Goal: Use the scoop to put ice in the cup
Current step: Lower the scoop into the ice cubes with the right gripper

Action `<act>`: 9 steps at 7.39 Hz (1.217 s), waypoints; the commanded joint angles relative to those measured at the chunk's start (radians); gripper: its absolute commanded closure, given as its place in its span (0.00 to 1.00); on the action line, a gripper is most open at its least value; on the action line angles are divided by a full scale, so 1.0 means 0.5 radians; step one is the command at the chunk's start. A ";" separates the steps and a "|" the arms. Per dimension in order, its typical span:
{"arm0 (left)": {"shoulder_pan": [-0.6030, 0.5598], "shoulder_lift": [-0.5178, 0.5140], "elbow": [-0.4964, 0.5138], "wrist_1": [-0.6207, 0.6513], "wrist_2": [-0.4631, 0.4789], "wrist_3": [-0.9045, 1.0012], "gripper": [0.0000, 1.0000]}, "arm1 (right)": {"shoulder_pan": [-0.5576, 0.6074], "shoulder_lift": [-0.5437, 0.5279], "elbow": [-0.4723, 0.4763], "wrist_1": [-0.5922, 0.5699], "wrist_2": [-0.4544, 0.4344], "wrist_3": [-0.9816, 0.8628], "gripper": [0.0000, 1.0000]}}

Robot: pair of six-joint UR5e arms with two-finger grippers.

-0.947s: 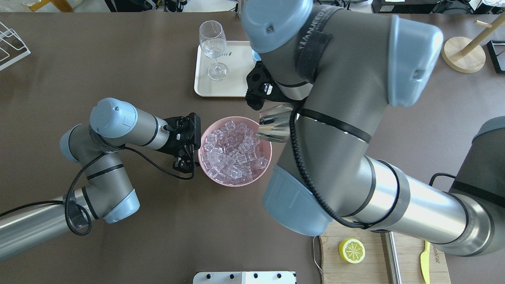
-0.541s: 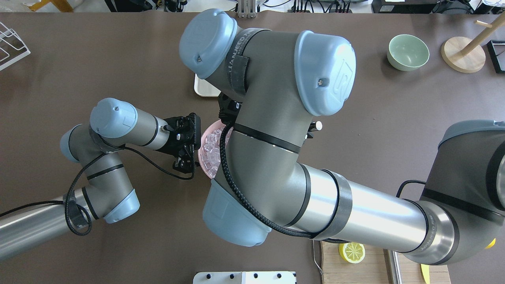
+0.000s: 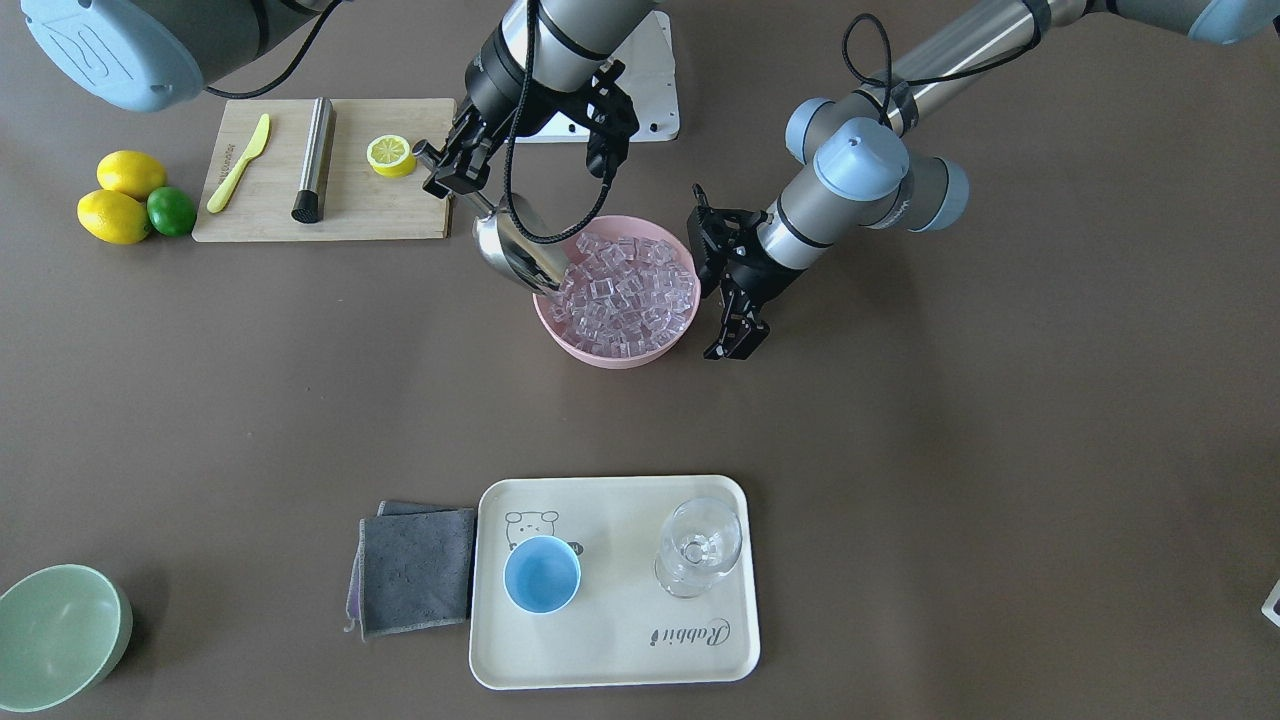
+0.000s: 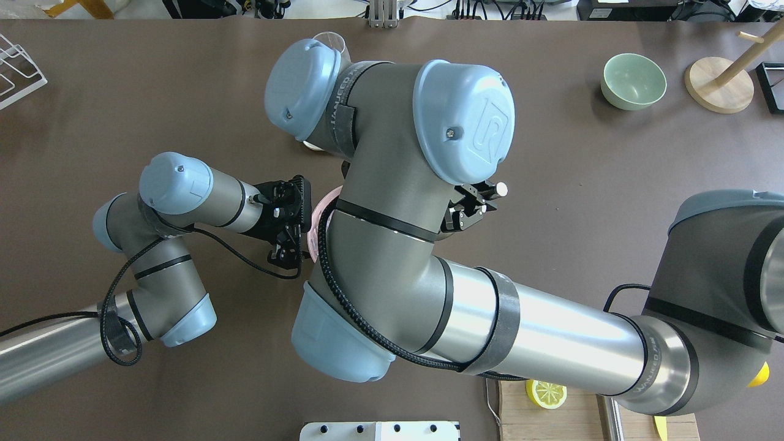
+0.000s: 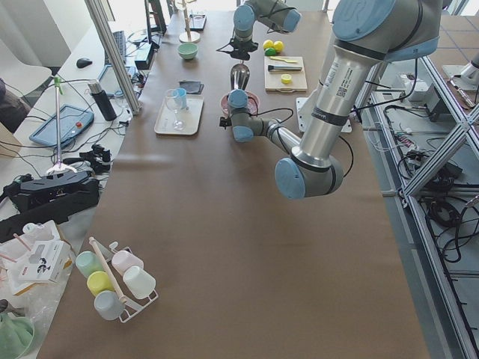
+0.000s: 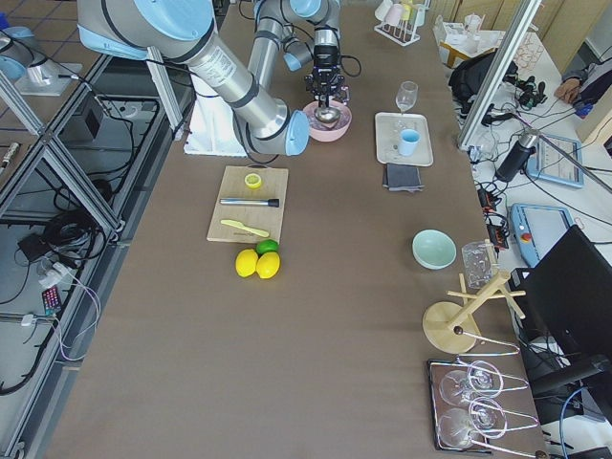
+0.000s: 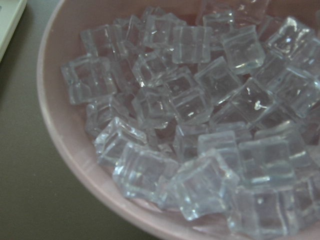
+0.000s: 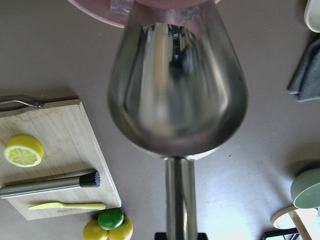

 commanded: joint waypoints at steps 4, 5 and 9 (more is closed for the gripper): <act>0.000 0.004 0.000 -0.005 -0.005 0.000 0.01 | -0.073 0.130 -0.346 0.089 -0.103 -0.011 1.00; 0.000 0.007 0.000 -0.005 -0.005 0.000 0.01 | -0.079 0.133 -0.371 0.095 -0.106 -0.011 1.00; 0.000 0.007 0.000 -0.005 -0.005 0.000 0.01 | -0.103 0.148 -0.454 0.218 -0.118 0.007 1.00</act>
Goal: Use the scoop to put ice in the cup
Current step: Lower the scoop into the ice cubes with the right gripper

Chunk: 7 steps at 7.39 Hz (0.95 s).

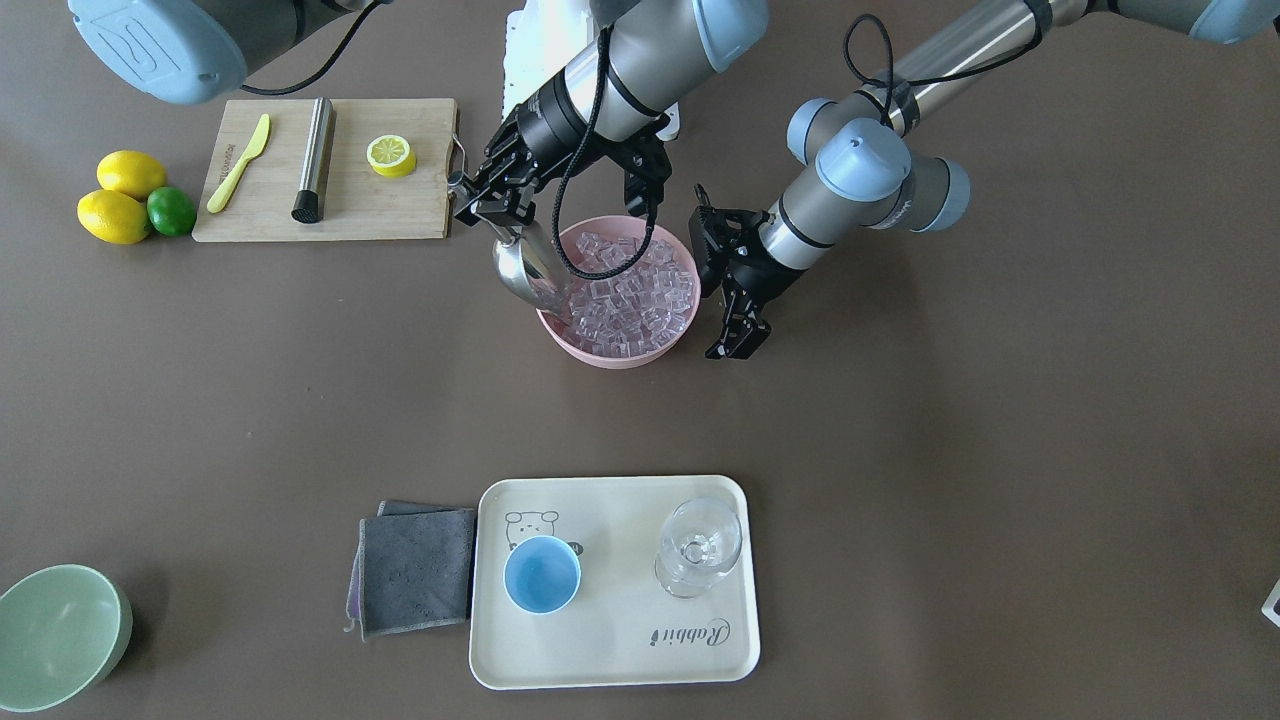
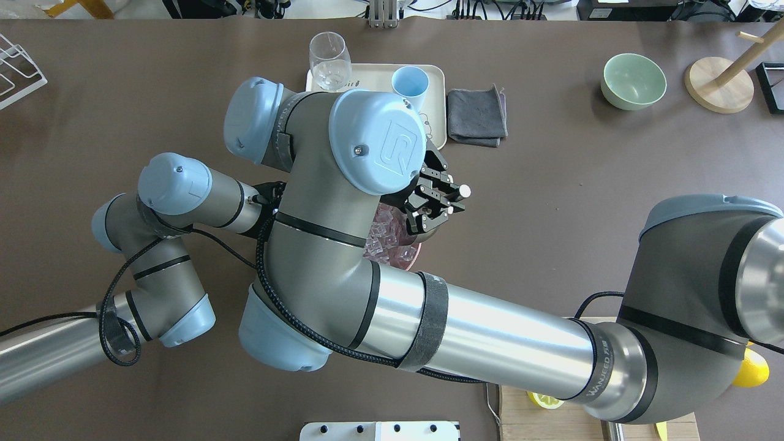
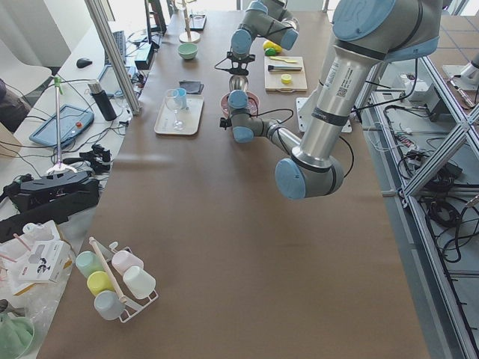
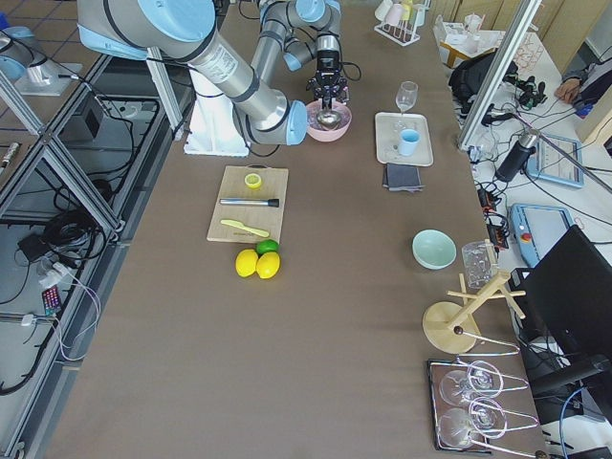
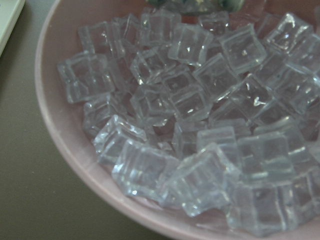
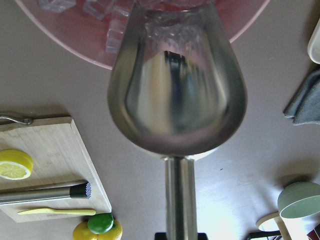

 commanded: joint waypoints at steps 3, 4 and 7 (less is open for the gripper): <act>0.000 0.000 0.000 0.000 0.000 0.000 0.01 | -0.056 0.006 -0.029 0.133 -0.018 0.028 1.00; 0.000 0.000 0.000 0.000 0.000 0.000 0.01 | -0.065 -0.006 -0.014 0.169 -0.025 0.028 1.00; 0.000 0.000 0.000 0.000 0.000 0.000 0.01 | -0.065 -0.321 0.426 0.292 -0.034 0.025 1.00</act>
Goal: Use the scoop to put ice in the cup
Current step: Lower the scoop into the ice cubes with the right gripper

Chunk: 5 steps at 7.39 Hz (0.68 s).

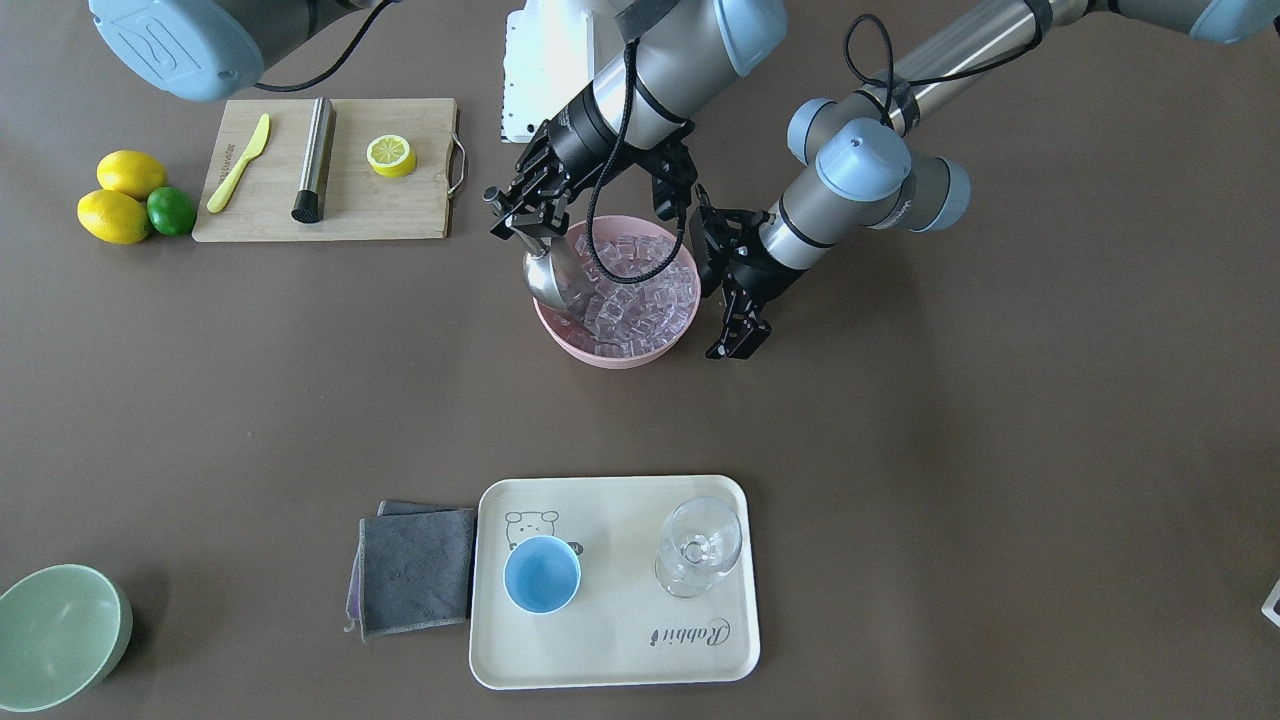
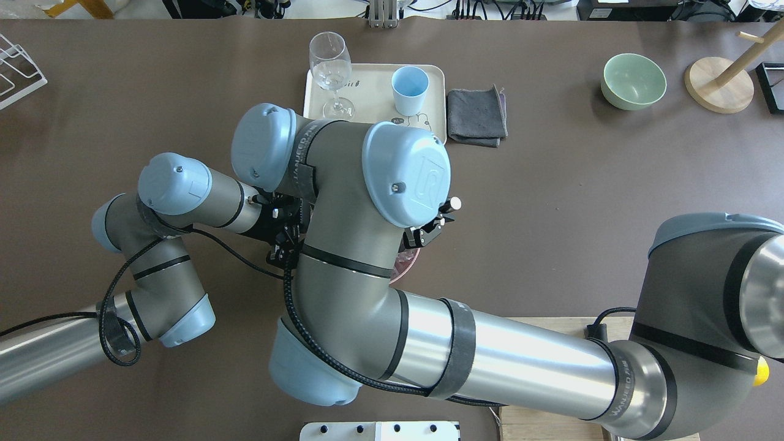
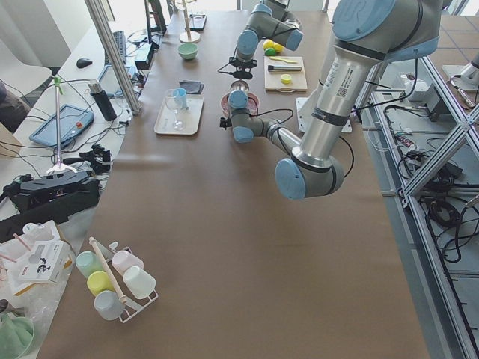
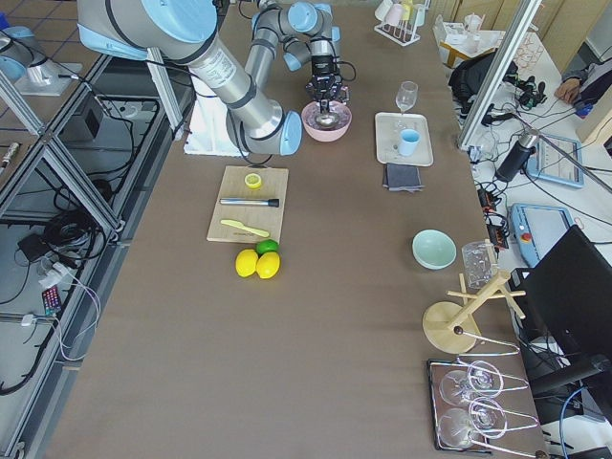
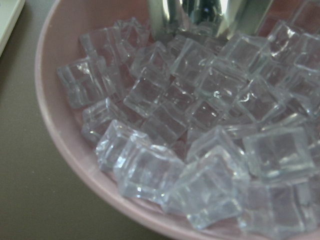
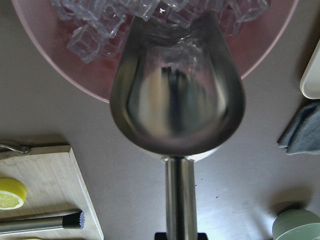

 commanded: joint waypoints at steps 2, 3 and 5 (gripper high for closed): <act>0.000 0.000 0.000 0.000 0.000 0.000 0.01 | -0.001 -0.252 0.285 0.172 0.008 0.044 1.00; 0.000 0.000 0.000 0.000 0.000 0.000 0.01 | -0.001 -0.261 0.288 0.224 0.014 0.051 1.00; 0.000 0.000 0.000 0.000 0.000 0.000 0.01 | -0.004 -0.273 0.288 0.304 0.021 0.084 1.00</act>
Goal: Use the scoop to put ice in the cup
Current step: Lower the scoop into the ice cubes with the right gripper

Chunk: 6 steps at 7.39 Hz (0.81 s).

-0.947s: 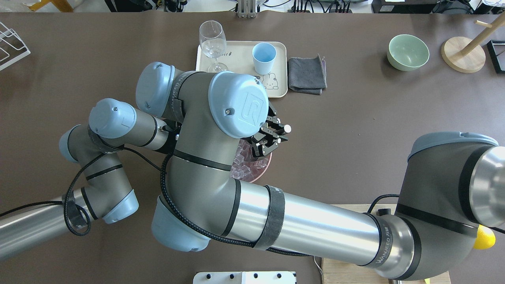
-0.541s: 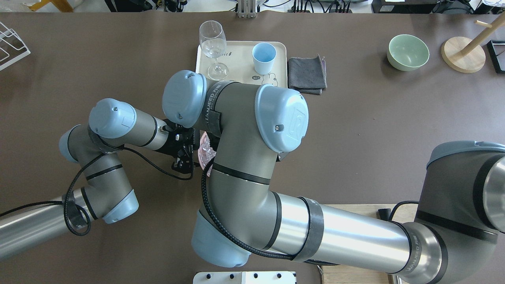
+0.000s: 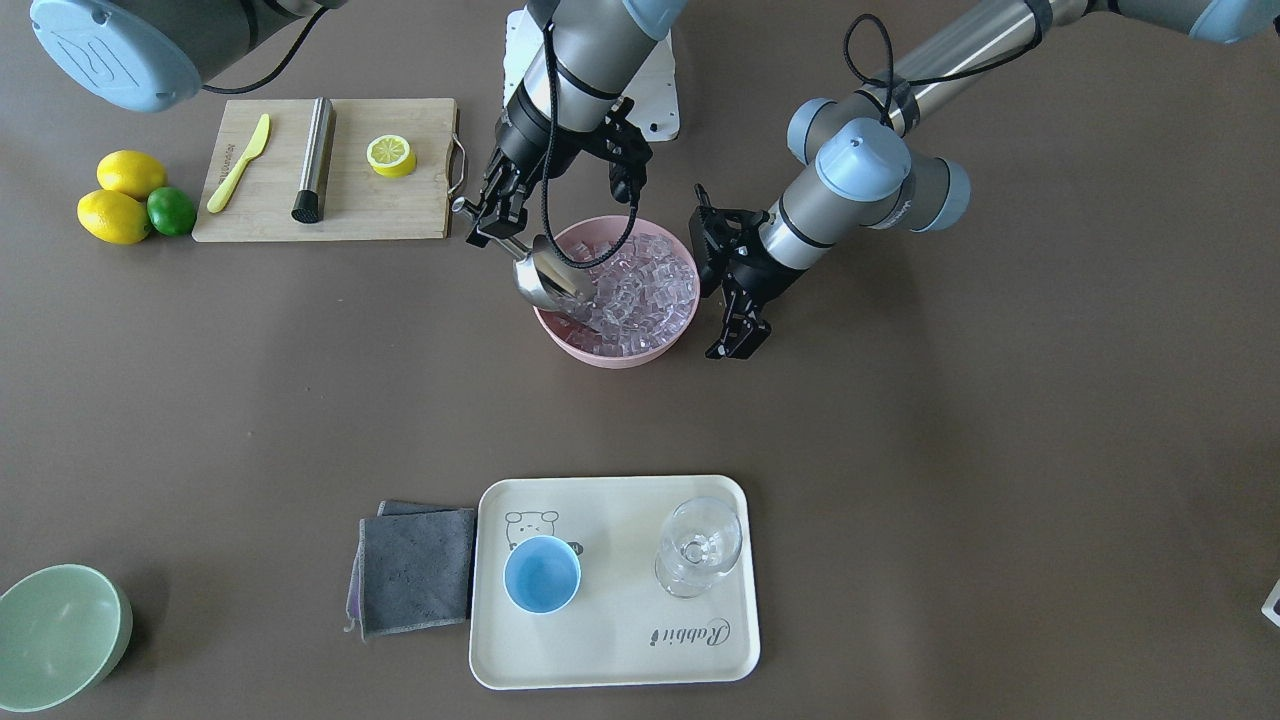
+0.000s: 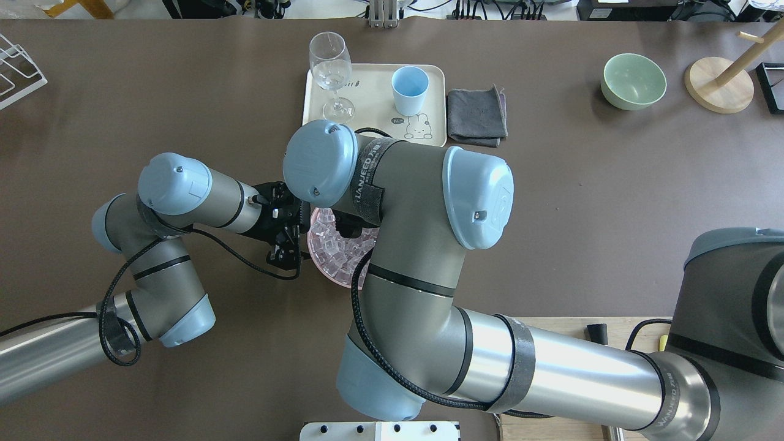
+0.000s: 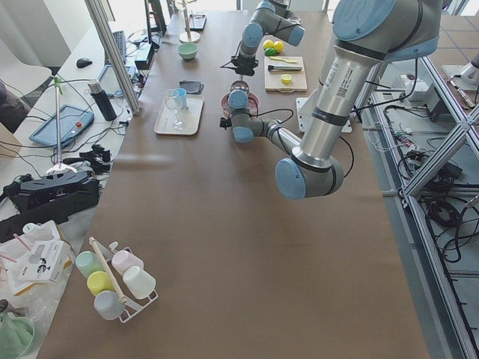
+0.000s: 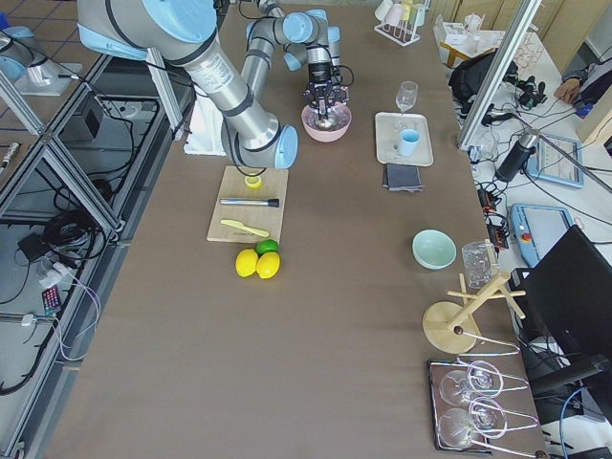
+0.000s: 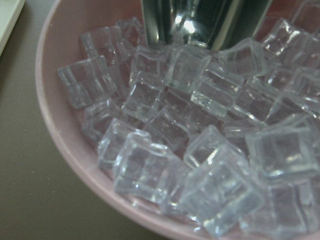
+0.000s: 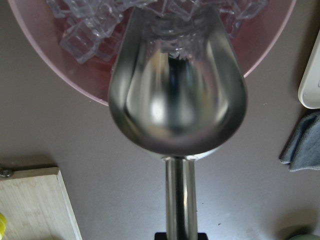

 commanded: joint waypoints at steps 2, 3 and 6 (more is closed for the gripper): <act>0.000 0.000 0.000 0.000 0.000 0.000 0.01 | -0.003 -0.105 0.057 0.204 -0.003 0.068 1.00; 0.000 0.000 0.000 0.000 0.000 0.000 0.01 | 0.000 -0.179 0.133 0.268 0.003 0.068 1.00; 0.000 0.000 0.000 0.000 0.000 0.000 0.01 | 0.000 -0.406 0.244 0.577 0.012 0.092 1.00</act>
